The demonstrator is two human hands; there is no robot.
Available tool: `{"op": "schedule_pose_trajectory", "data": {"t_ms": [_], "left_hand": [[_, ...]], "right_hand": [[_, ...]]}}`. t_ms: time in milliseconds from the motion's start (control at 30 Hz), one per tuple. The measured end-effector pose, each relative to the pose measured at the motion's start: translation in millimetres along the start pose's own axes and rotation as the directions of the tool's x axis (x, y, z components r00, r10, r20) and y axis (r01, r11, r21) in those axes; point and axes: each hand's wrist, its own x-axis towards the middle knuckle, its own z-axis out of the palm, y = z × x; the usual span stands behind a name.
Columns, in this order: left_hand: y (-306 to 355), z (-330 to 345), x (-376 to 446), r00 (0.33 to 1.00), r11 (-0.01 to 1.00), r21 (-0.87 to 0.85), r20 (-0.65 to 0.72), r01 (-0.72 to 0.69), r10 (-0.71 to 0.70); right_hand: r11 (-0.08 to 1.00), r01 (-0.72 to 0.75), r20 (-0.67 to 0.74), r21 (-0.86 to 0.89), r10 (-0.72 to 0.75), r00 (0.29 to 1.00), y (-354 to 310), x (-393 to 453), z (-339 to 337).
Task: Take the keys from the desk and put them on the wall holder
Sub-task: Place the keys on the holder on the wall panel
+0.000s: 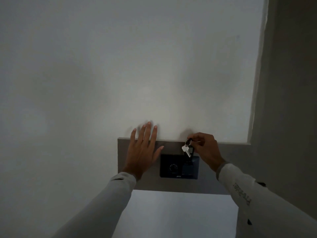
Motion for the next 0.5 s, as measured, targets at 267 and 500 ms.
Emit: {"op": "schedule_pose_trajectory", "data": {"t_ms": [267,500], "left_hand": [[6,25,-2,0.999,1.0,0.011,-0.035,0.005,-0.004],[4,39,-13,1.0,1.0,-0.01,-0.015,0.013,-0.013]], "right_hand": [[0.998,0.061,0.011,-0.014,-0.06,0.998,9,9,7],[0.996,0.09,0.024,0.024,-0.091,0.996,16,10,6]]}}
